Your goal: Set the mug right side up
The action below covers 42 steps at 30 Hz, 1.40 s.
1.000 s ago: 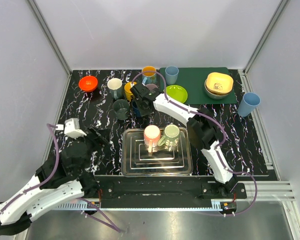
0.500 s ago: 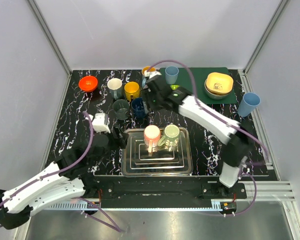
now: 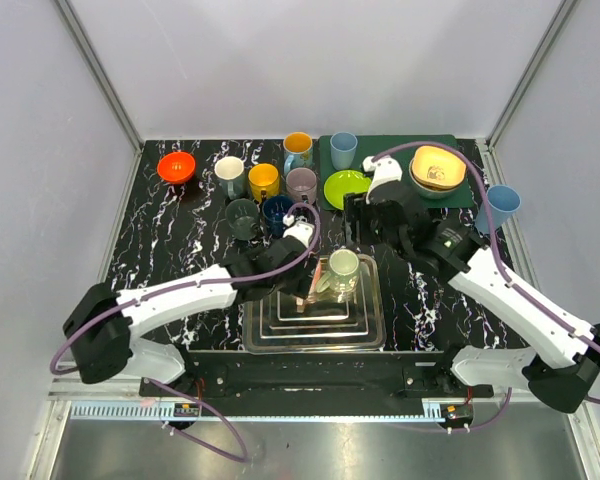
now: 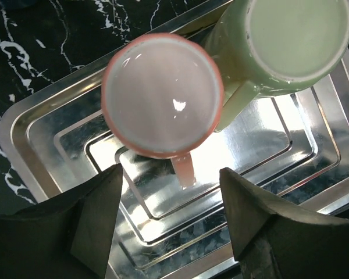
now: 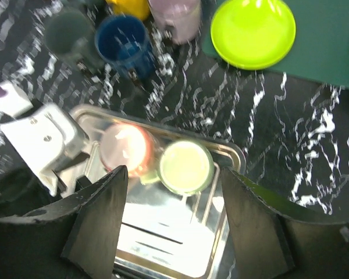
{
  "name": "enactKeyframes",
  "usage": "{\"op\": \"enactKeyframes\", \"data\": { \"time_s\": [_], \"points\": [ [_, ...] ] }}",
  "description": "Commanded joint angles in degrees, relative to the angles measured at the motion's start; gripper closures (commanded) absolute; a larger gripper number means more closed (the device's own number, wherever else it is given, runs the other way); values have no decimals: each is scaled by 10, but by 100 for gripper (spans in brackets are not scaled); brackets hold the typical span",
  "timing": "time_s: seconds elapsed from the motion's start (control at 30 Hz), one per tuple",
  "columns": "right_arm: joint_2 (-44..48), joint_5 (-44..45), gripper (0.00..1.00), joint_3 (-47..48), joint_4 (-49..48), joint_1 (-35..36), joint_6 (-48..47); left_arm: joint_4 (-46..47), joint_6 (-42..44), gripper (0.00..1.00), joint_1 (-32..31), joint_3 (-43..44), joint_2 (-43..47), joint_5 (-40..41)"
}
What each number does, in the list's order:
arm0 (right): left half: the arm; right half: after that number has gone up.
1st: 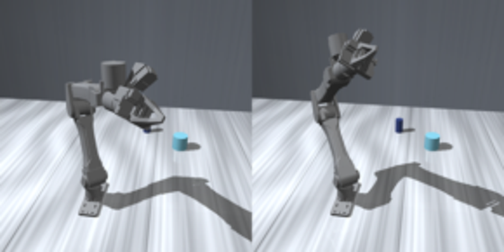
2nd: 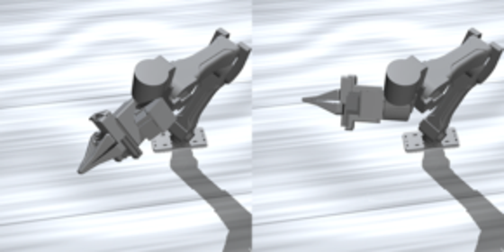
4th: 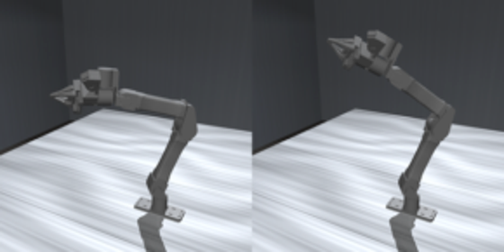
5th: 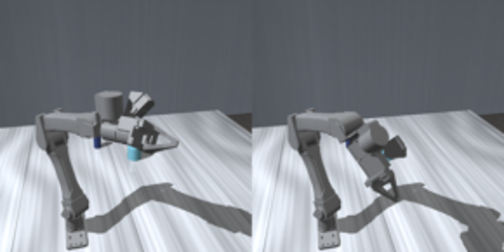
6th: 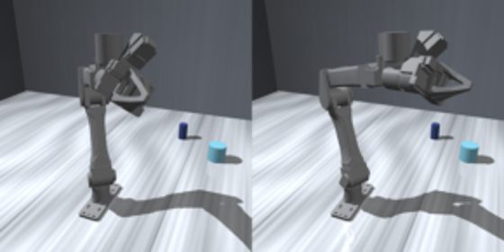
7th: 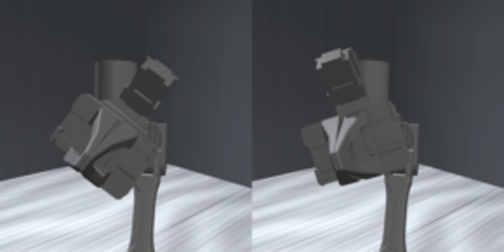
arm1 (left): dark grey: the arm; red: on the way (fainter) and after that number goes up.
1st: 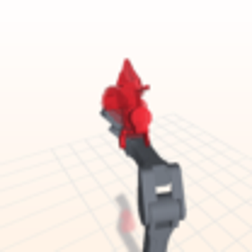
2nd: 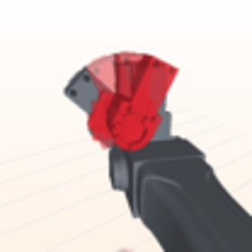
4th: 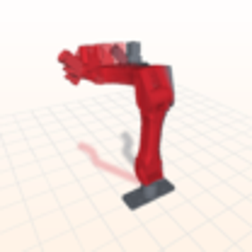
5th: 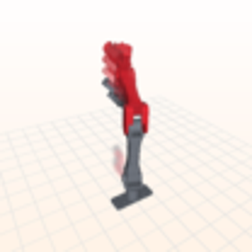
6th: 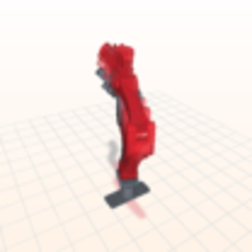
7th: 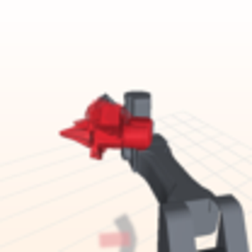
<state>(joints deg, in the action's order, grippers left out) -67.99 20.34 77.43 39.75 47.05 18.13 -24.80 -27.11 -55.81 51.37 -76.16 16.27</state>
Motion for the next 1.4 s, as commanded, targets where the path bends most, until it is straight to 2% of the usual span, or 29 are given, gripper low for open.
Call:
{"op": "enactKeyframes", "data": {
  "time_s": [0.0,0.2,0.33,0.37,0.53,0.7,0.77,0.93,0.97,1.1,1.37],
  "points": [
    [18,4,29,-38,2,3,16,23,19,30,7,49,-39,-27],
    [26,3,29,-54,-2,3,12,10,19,33,13,74,-97,-41],
    [25,5,28,-56,-5,3,10,7,16,42,22,73,-115,-48],
    [24,5,28,-55,-5,3,10,6,16,47,24,75,-119,-55],
    [16,4,28,-56,-9,3,9,8,17,55,33,74,-125,-62],
    [12,2,28,-55,-12,3,9,9,22,73,37,75,-127,-69],
    [10,1,28,-56,-12,3,9,8,22,76,37,74,-127,-70],
    [10,-5,28,-55,-11,3,10,15,22,100,37,64,-121,-79],
    [11,-6,28,-55,-10,3,10,16,22,100,37,60,-118,-85],
    [15,-17,29,-51,-12,2,14,13,21,100,36,43,-70,-90],
    [42,-74,28,-55,-37,3,39,19,5,100,34,-4,152,-64]
  ]
}}
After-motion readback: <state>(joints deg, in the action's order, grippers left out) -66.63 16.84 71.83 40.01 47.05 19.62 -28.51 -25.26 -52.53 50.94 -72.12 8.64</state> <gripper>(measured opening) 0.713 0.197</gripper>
